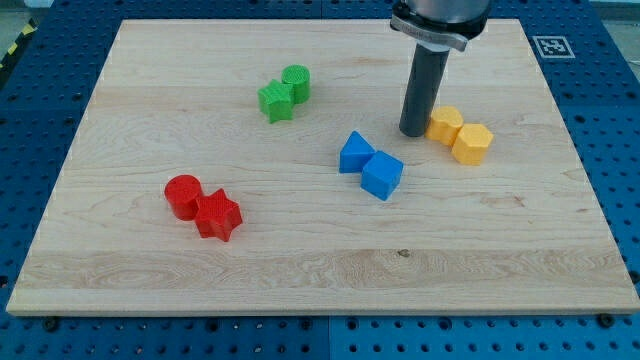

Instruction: Push the yellow heart towards the center right

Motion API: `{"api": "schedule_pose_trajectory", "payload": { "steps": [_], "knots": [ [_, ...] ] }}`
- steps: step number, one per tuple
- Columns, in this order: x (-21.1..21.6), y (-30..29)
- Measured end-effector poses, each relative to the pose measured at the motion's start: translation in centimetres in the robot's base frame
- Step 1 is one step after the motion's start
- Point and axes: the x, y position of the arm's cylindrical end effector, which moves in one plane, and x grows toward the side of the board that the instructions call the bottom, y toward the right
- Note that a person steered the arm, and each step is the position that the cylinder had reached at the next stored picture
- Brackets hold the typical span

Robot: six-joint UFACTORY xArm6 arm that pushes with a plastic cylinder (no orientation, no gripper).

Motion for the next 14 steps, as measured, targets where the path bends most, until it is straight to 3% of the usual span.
{"api": "schedule_pose_trajectory", "payload": {
  "steps": [3, 4, 7, 10, 11, 12, 14],
  "knots": [
    [3.7, 1.0],
    [4.5, 4.4],
    [-1.0, 5.3],
    [1.4, 2.9],
    [-2.0, -1.4],
    [-5.4, -1.4],
    [-6.0, -1.4]
  ]
}}
